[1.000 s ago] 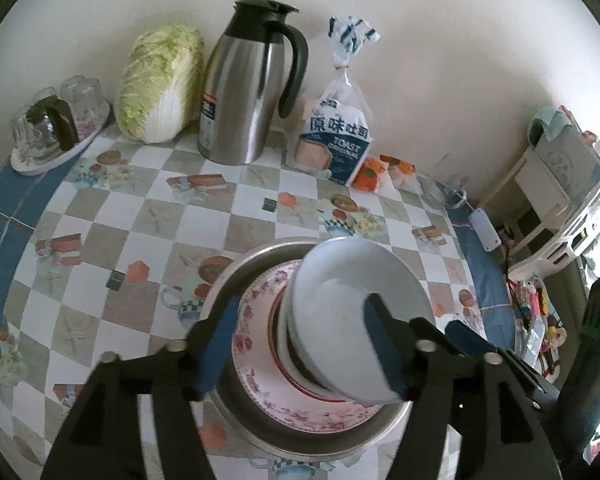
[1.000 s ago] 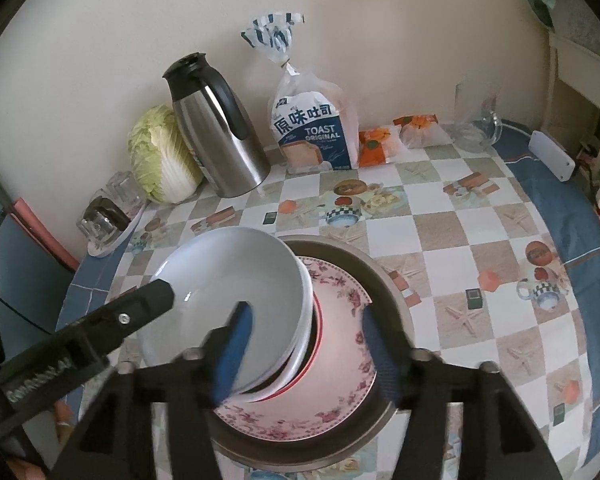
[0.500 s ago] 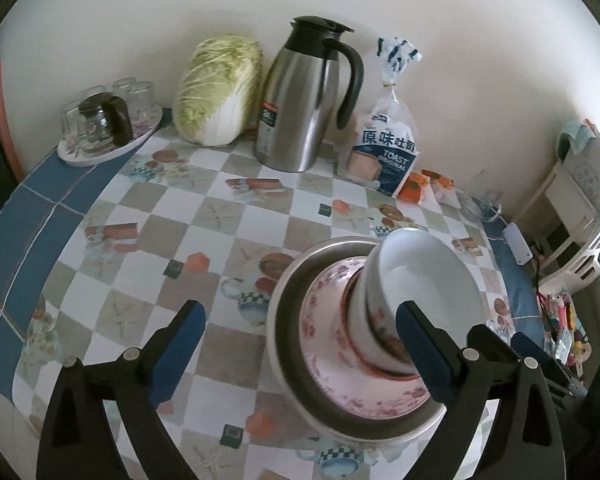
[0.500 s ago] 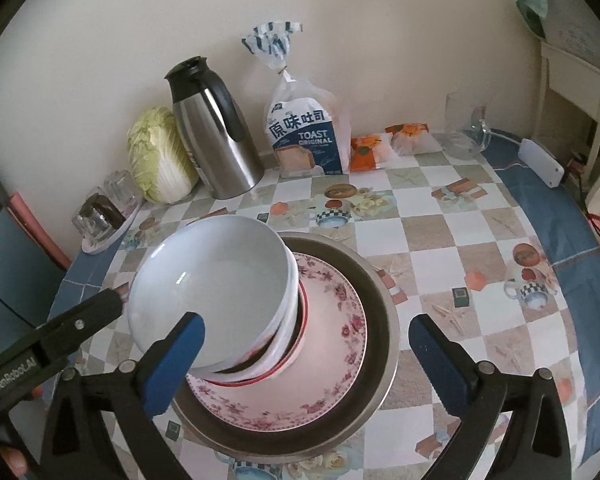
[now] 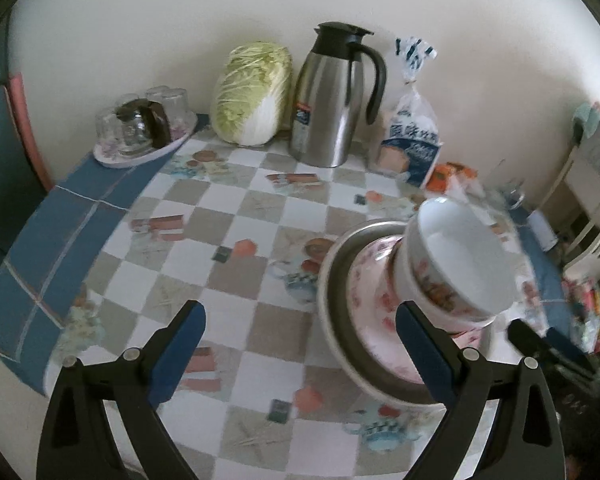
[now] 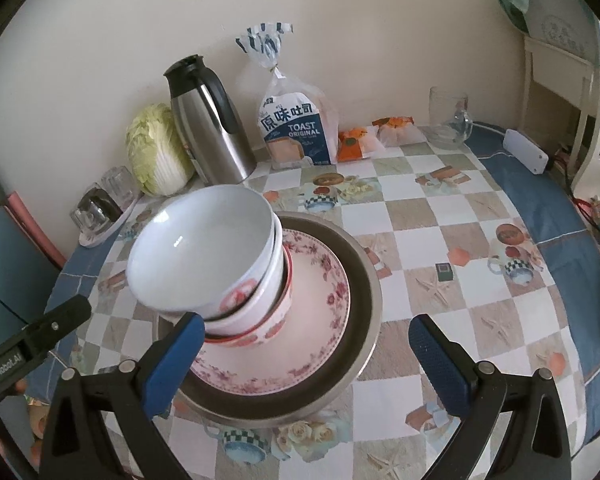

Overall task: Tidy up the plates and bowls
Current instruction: 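Open both tools to release the round bowl and pull back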

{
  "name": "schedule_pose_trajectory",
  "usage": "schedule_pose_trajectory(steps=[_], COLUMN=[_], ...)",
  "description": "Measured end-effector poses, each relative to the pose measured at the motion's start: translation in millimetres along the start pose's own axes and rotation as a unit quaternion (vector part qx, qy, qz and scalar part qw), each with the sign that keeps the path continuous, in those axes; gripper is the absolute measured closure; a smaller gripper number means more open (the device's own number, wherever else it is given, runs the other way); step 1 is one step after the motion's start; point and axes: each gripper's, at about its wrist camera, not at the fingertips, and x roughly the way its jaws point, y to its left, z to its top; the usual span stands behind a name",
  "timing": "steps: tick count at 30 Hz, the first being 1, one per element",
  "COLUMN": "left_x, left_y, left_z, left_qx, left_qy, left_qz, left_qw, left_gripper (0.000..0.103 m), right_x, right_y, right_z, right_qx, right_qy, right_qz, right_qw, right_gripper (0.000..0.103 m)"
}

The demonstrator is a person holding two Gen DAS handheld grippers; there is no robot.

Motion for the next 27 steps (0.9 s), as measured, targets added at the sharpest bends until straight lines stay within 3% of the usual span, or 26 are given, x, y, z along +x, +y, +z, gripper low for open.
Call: schedule_pose_trajectory(steps=[16,27], left_x=[24.2,36.8], left_y=[0.7,-1.5], left_z=[-19.1,-23.4], left_qx=[0.035,0.045], left_qy=[0.055,0.076], left_qz=[0.051,0.054], left_qw=[0.9966,0.9946], left_gripper=[0.007,0.007], right_x=[6.2,7.5], right_y=[0.7,0.2], right_z=[-17.9,-26.4], right_qx=[-0.019,-0.027], right_qy=[0.031,0.043], right_qz=[-0.018,-0.031], right_qw=[0.999,0.998], right_gripper=[0.0,0.0])
